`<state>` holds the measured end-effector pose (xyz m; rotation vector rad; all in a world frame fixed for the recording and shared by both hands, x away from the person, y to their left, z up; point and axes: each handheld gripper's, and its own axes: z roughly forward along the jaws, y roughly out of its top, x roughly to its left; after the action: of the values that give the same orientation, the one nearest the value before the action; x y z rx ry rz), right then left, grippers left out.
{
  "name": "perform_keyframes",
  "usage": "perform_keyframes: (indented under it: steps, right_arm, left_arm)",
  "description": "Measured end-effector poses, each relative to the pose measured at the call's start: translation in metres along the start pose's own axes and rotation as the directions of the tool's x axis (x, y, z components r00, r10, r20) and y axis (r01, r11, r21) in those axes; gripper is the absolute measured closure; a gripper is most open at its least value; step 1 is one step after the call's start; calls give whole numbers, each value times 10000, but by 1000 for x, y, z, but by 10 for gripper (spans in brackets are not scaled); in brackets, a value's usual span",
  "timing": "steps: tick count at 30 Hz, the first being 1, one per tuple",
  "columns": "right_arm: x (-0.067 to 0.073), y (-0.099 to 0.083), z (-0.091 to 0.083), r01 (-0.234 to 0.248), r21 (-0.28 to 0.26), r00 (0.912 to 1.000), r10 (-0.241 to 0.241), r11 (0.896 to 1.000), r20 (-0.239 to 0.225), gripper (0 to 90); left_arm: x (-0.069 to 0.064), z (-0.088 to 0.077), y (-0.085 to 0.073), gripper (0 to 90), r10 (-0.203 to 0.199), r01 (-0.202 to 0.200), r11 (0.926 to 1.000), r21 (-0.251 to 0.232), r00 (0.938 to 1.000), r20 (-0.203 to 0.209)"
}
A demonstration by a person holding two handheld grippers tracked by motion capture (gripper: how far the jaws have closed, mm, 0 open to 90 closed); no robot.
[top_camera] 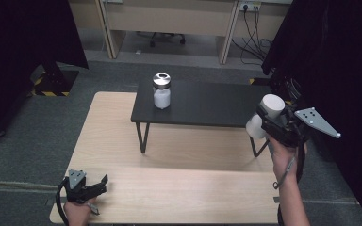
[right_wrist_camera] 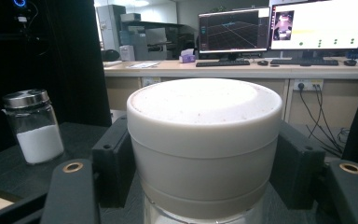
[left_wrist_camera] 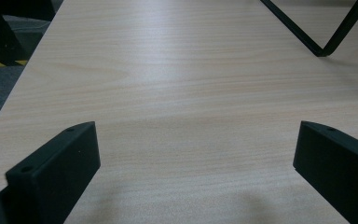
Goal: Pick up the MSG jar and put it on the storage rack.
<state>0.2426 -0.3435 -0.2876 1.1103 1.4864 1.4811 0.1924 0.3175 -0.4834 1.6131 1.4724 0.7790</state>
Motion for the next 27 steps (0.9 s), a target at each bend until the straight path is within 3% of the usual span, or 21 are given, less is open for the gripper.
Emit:
perform_keyframes:
  steps: [27]
  right_arm:
    - [-10, 7, 38, 145, 62, 9998, -146, 9999, 142, 339]
  left_arm:
    - [0, 1, 1, 0, 17, -17, 10000, 44, 10000, 1]
